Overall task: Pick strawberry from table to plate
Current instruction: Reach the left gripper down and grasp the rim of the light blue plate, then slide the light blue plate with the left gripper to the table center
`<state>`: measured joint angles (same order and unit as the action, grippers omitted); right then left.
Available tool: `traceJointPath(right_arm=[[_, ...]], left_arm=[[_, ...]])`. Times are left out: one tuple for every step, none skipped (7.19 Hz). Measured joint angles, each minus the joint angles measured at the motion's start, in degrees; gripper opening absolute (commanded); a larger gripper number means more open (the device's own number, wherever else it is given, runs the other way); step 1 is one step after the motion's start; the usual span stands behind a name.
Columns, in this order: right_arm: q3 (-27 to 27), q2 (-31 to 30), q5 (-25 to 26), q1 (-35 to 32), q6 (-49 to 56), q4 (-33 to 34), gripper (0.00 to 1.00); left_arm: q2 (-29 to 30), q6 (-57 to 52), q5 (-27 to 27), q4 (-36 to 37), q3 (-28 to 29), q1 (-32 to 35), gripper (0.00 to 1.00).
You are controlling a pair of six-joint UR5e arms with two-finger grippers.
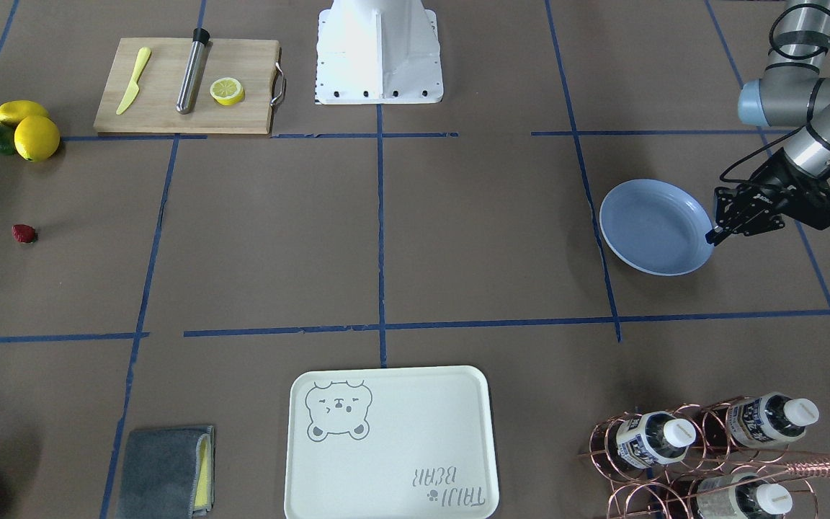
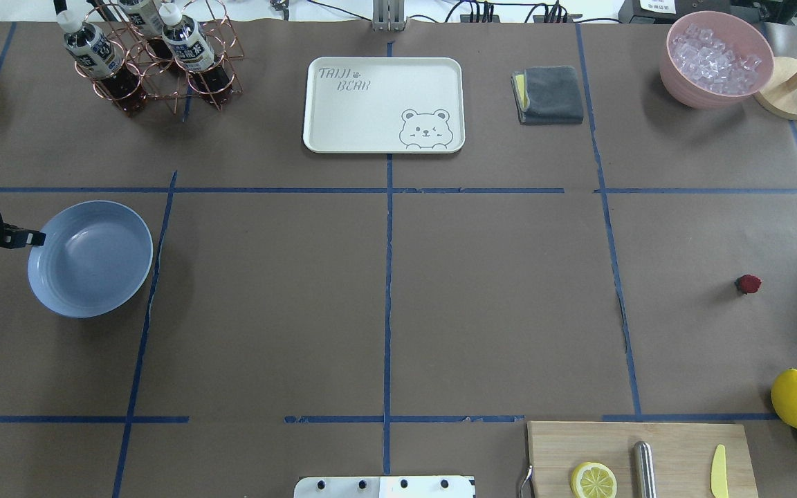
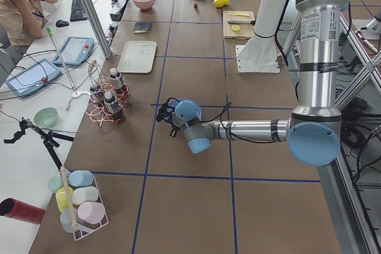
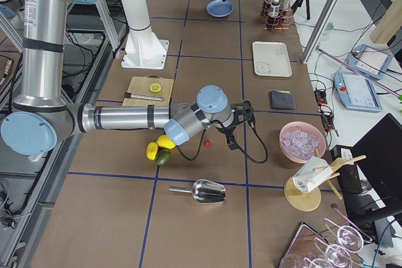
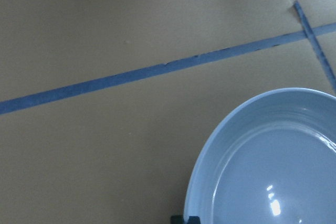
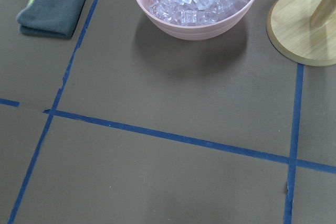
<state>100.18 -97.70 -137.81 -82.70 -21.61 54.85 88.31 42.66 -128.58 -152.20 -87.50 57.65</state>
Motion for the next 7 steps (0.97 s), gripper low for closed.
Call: traceJointPath(right_arm=[[0.04,-0.05,-0.03,0.00,-0.06,-0.06,1.00],[0.05,-0.09,-0.06,0.00,-0.08,-0.09,1.00],[0.04,-0.11,-0.08,0.00,-0.09,-0.09,1.00],[0.03,-0.14,-0.09,0.00,-0.09,-0.10,1.00],[0.02,-0.21,-0.09,0.00,-0.09,-0.08,1.00],[0.02,-0.26,-0.09,0.00,-0.09,-0.06,1.00],[0.02,-0.28,-0.09,0.00,-0.09,-0.06,1.00]], left_arm=[[2.45,2.66,-0.80,5.63,-4.52,-0.01,0.00],[6.06,6.19,-0.30,9.58,-7.16,-0.80,0.00],[10.32,10.04,2.01,11.77,-7.95,-3.46,0.00],[15.73,13.86,5.88,15.25,-7.89,-7.95,0.00],[20.73,16.79,9.43,19.77,-7.81,-12.14,0.00],[24.75,19.58,12.73,23.27,-7.40,-16.28,0.00],[27.90,22.01,16.20,24.76,-5.97,-20.22,0.00]])
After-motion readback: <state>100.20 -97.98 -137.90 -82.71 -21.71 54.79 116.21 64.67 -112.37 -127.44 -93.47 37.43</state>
